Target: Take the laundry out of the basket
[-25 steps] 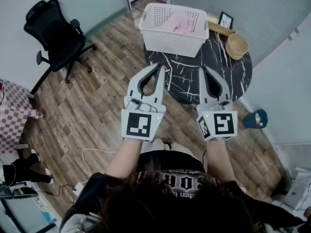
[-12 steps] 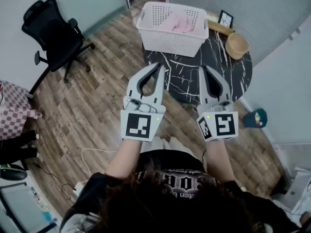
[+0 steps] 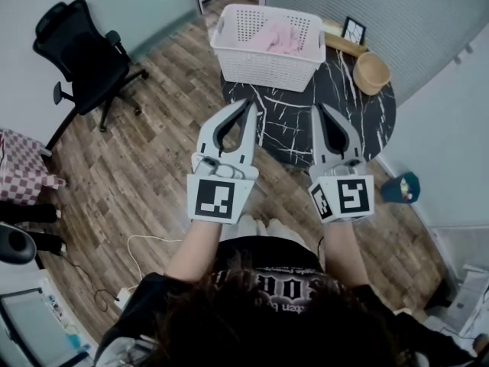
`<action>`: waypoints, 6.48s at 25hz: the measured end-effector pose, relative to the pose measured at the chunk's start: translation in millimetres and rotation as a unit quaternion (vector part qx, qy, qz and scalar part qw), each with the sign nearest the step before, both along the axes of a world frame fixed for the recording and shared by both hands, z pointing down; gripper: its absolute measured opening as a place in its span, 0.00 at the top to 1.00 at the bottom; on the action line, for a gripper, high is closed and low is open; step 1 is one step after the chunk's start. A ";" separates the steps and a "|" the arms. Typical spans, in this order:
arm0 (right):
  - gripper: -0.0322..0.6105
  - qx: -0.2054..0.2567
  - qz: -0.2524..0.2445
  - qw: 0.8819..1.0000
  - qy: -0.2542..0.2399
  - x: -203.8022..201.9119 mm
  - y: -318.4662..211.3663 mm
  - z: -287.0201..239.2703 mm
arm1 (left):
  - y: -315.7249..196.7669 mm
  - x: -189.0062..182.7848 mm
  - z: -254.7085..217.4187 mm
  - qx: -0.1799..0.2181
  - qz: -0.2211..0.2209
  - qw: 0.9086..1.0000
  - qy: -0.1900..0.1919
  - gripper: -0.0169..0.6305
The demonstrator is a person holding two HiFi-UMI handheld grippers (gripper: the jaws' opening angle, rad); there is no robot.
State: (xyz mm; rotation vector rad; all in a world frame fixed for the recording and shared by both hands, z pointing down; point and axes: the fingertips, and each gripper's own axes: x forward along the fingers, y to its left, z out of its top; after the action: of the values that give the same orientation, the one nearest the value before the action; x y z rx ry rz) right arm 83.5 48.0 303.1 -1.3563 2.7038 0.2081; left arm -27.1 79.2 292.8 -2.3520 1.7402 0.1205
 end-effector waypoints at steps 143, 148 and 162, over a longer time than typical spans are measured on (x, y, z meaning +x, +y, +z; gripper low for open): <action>0.81 -0.428 0.103 0.889 0.123 -96.4 -432.0 231.0 | -393.5 -81.4 10.7 -0.015 0.149 0.989 0.008 0.97; 0.82 -0.404 0.109 0.900 0.124 -94.4 -430.6 218.6 | -391.6 -79.9 12.3 -0.018 0.150 0.989 0.008 0.97; 0.83 -0.317 0.122 0.937 0.081 -91.4 -426.3 144.4 | -388.3 -76.1 5.4 -0.015 0.158 0.987 0.011 0.97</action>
State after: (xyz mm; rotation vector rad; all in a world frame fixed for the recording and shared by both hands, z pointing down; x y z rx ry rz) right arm -8.0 -378.3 447.4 -1.9062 2.8515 -0.6192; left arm -103.2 -309.0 298.2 -2.6401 1.3724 0.1711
